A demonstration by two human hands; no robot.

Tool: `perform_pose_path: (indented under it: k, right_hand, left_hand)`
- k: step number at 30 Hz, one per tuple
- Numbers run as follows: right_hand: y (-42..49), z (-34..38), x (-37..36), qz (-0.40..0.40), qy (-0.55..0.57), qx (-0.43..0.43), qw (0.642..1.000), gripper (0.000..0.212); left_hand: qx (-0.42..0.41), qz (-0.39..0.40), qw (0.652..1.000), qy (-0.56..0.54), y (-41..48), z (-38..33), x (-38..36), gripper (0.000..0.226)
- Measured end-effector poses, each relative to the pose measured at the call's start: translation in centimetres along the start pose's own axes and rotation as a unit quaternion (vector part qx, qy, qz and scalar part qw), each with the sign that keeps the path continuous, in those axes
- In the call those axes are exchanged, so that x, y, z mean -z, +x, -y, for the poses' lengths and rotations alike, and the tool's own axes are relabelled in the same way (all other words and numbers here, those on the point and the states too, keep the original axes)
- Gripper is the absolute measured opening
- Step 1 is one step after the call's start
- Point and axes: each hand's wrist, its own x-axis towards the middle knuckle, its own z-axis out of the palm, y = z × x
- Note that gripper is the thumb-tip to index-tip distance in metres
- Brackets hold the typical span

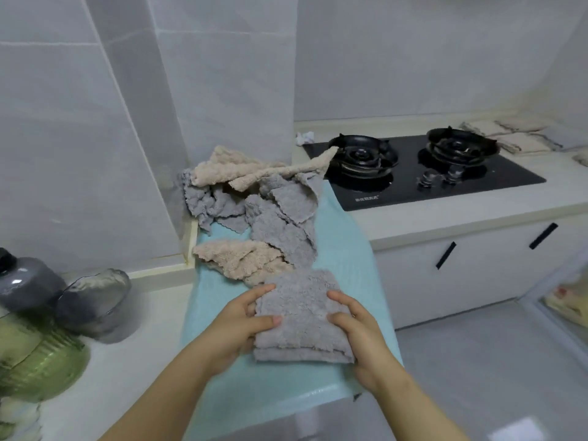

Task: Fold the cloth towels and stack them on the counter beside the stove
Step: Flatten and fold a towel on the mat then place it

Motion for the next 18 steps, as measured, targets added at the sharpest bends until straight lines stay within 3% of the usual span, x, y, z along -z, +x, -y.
perform_pose_path:
  k: [5,9,18]
  right_hand:
    - [0.4,4.3,7.9,-0.042,0.075,0.021,0.996,0.034]
    - [1.0,7.9,16.3,-0.062,0.095,0.021,0.993,0.035]
    - [2.9,17.2,36.6,-0.104,0.025,0.032,0.994,0.038]
  left_hand:
    - [-0.037,0.06,0.997,0.018,4.7,-2.4,-9.4,0.059]
    - [-0.016,0.112,0.993,0.036,9.5,-3.3,-18.4,0.06]
    - [0.006,0.127,0.992,0.022,18.6,-4.6,-40.2,0.054]
